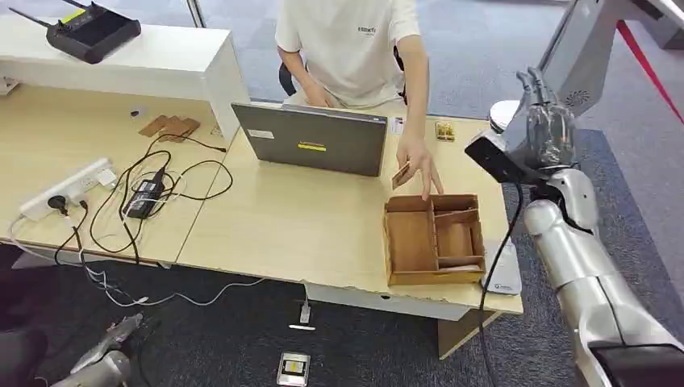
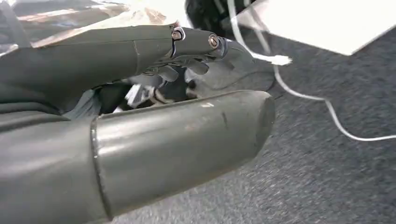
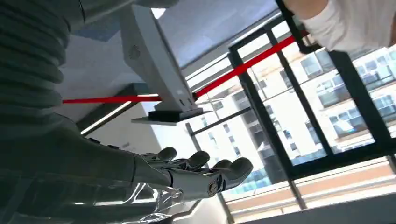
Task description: Pass the card to the sensor for recognition and then transmit it.
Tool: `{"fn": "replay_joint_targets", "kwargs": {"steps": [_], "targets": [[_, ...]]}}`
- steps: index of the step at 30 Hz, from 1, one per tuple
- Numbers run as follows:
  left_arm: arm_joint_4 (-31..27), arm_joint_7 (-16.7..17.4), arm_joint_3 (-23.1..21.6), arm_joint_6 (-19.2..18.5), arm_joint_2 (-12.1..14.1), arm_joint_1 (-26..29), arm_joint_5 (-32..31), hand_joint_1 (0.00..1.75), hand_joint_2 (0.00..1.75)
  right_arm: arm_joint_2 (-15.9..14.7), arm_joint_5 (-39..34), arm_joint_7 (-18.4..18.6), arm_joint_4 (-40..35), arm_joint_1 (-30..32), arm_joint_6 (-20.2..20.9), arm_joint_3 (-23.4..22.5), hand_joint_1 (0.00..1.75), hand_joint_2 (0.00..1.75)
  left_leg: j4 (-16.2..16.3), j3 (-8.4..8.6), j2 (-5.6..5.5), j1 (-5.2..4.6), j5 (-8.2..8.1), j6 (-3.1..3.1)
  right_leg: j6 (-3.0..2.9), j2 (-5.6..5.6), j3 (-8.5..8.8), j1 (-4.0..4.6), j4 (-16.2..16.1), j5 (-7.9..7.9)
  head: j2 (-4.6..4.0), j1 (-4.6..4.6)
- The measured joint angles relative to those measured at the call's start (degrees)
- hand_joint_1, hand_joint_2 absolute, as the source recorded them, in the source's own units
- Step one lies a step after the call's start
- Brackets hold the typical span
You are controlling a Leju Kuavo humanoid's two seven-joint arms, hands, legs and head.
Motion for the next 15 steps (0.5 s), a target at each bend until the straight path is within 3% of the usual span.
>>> {"fn": "replay_joint_targets", "kwargs": {"steps": [6,11,15], "targets": [[0.1,-1.2,2.2,2.0,0.7,3.6,2.3,0.0,0.0,-4.6,-4.2,-2.1,0.4,4.7,-4.3,-5.5,0.0,1.75,0.0,0.0,0.0,0.0,-0.01,0.0,0.0,0.0,-0.03,0.0,0.0,0.0,0.0,0.0],[0.2,-2.8,4.3,5.2,0.4,7.7,5.4,0.0,0.0,-8.0,-10.4,-3.5,2.7,10.0,-12.9,-11.0,0.0,1.75,0.0,-0.01,-0.03,0.0,-0.07,0.03,0.06,-0.01,0.0,-0.01,0.0,-0.05,0.0,0.0],[0.5,-3.8,6.2,6.6,-0.1,10.9,7.3,0.0,0.0,-10.3,-8.3,-6.9,4.2,13.5,-13.3,-19.5,0.0,1.75,0.0,-0.02,-0.01,-0.08,-0.15,0.08,0.07,0.07,-0.05,-0.08,-0.1,-0.06,0.0,-0.02]]}}
